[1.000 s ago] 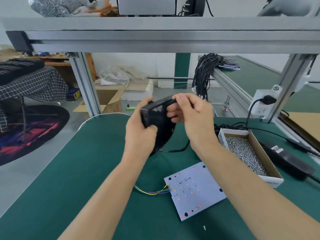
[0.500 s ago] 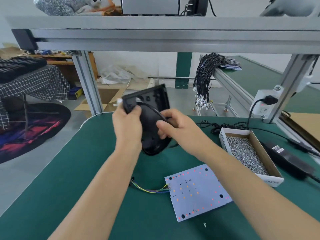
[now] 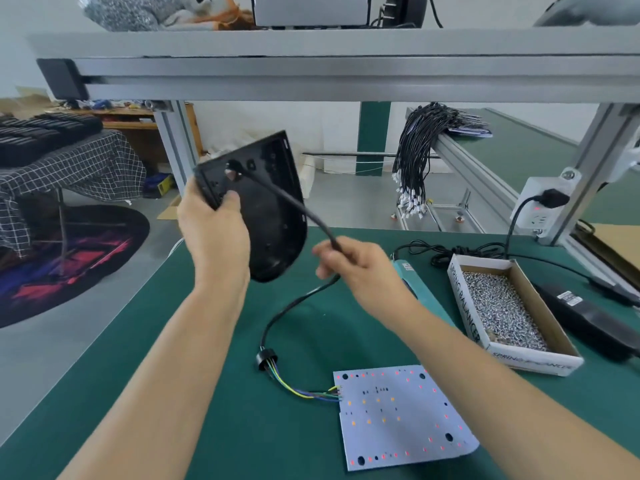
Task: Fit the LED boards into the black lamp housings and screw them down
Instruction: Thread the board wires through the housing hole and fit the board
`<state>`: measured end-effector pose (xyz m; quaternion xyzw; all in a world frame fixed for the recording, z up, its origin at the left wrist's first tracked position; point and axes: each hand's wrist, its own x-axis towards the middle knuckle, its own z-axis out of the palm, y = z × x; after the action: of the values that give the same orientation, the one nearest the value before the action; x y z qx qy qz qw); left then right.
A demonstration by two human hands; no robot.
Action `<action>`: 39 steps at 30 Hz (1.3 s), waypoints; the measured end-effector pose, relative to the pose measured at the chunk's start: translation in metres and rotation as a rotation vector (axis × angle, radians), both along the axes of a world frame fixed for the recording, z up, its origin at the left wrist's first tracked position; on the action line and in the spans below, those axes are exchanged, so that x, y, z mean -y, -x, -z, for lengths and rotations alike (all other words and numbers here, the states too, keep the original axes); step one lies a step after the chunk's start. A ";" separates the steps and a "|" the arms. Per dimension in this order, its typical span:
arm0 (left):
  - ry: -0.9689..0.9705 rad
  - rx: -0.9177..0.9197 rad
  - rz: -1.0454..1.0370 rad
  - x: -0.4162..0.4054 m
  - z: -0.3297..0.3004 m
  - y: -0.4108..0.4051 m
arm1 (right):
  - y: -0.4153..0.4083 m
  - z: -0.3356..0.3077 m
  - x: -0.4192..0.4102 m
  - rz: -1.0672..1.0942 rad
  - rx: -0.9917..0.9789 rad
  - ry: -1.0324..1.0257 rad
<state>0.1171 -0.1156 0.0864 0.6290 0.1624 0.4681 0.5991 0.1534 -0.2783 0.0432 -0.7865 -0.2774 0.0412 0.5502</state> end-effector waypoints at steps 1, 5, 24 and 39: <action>-0.185 -0.043 0.000 0.004 0.005 0.003 | -0.002 -0.005 -0.002 0.039 0.030 -0.007; -0.498 -0.195 0.141 0.033 0.029 0.003 | -0.015 -0.038 -0.030 0.116 0.300 0.255; 0.081 -0.224 -0.183 -0.045 0.036 0.000 | 0.051 0.029 -0.016 0.074 -0.066 0.019; 0.381 -0.228 0.151 -0.029 0.051 -0.006 | -0.016 -0.060 0.041 -0.579 -0.636 -0.718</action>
<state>0.1230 -0.0867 0.0358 0.5636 0.2671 0.3087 0.7181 0.1691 -0.3192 0.1034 -0.3904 -0.2992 0.3289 0.8062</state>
